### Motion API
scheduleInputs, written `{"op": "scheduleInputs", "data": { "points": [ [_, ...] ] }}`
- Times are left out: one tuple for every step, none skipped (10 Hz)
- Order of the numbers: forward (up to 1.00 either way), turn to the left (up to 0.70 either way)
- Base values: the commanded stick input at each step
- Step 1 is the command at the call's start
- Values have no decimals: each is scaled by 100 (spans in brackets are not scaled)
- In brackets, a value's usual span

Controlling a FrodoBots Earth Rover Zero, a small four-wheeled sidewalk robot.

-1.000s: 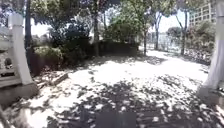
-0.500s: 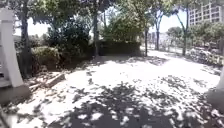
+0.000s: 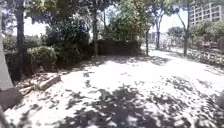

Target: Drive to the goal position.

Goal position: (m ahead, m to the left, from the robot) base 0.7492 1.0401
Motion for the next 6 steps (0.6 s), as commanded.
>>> {"op": "scheduleInputs", "data": {
  "points": [
    [45, 0],
    [45, 0],
    [45, 0],
    [45, 0],
    [45, 0],
    [45, 0]
  ]
}}
